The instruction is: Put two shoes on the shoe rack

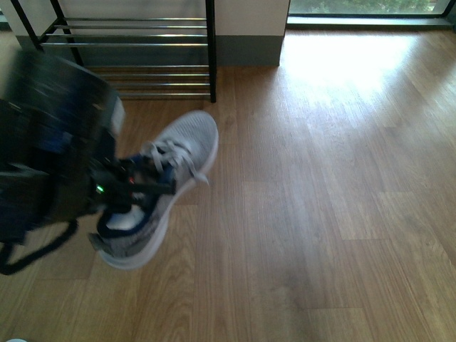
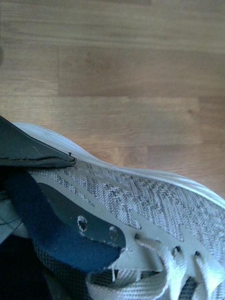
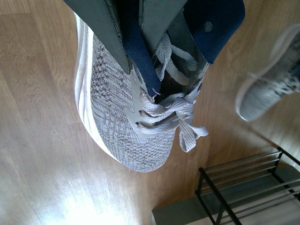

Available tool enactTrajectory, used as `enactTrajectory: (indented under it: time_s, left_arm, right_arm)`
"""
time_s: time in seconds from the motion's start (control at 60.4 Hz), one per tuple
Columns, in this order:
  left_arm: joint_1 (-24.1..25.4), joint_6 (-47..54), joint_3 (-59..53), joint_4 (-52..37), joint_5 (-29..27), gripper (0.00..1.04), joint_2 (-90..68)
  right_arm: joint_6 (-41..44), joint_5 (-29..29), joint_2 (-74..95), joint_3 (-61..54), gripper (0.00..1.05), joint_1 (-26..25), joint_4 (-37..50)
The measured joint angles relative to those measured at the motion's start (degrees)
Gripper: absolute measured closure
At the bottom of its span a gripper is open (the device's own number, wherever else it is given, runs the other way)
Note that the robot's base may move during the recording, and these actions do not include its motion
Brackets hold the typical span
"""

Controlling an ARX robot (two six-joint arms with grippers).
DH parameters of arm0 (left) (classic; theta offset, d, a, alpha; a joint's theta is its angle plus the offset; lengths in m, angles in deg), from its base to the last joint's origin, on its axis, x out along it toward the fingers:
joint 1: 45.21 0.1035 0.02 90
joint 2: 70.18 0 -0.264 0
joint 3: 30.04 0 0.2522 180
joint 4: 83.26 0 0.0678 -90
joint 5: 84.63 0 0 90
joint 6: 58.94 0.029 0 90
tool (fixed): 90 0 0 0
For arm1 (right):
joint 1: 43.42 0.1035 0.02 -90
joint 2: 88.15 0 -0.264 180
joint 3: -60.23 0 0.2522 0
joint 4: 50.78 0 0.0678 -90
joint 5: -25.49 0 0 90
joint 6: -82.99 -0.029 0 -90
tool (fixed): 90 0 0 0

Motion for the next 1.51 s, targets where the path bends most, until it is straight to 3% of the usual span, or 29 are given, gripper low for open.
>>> enactTrajectory:
  time_s: [0.232, 0.678, 1.506]
  left_arm:
    - [6.1, 0.3, -12.4, 6.1, -3.2, 1.03, 29.2]
    - [13.2, 3.4, -21.6, 31.6, -4.3, 1.03, 78.2]
    - [13.7, 4.2, -21.6, 31.9, -4.2, 1.03, 79.7]
  right_arm:
    - [0.0, 0.0, 0.0, 0.0, 1.03, 0.0, 0.0]
    - [0.0, 0.0, 0.0, 0.0, 1.03, 0.0, 0.0]
    - [0.0, 0.0, 0.0, 0.0, 1.03, 0.0, 0.0]
